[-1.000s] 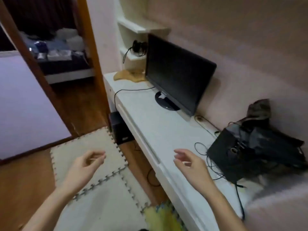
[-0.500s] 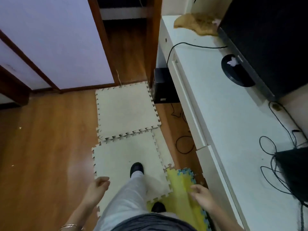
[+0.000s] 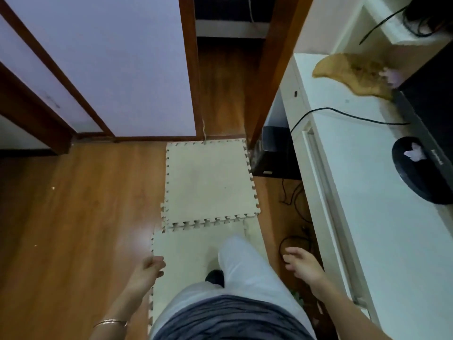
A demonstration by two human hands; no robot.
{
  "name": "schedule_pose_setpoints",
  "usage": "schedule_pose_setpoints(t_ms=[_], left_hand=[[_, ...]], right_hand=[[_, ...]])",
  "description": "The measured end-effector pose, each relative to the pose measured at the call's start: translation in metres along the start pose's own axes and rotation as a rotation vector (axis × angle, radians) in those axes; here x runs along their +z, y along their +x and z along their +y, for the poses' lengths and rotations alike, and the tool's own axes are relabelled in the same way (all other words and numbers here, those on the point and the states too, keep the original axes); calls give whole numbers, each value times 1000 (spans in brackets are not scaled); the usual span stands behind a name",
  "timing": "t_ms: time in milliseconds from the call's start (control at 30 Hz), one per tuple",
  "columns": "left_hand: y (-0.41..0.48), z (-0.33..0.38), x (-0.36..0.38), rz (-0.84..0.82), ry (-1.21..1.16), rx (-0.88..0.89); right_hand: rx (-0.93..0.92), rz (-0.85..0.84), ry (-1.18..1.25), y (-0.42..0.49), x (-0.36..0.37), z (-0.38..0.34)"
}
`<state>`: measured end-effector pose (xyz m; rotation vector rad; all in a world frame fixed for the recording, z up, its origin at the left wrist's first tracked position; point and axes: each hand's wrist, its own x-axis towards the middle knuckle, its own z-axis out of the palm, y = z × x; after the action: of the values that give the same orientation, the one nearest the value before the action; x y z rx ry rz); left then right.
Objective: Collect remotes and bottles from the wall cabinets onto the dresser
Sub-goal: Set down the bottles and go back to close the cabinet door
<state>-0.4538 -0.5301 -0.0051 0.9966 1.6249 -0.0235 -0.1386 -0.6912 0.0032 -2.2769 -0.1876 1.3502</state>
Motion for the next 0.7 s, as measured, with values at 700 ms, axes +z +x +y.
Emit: schedule_pose_setpoints(t_ms=[700], left_hand=[[172, 372, -7, 14, 48, 231]], right_hand=[[-48, -72, 137, 213, -68, -304]])
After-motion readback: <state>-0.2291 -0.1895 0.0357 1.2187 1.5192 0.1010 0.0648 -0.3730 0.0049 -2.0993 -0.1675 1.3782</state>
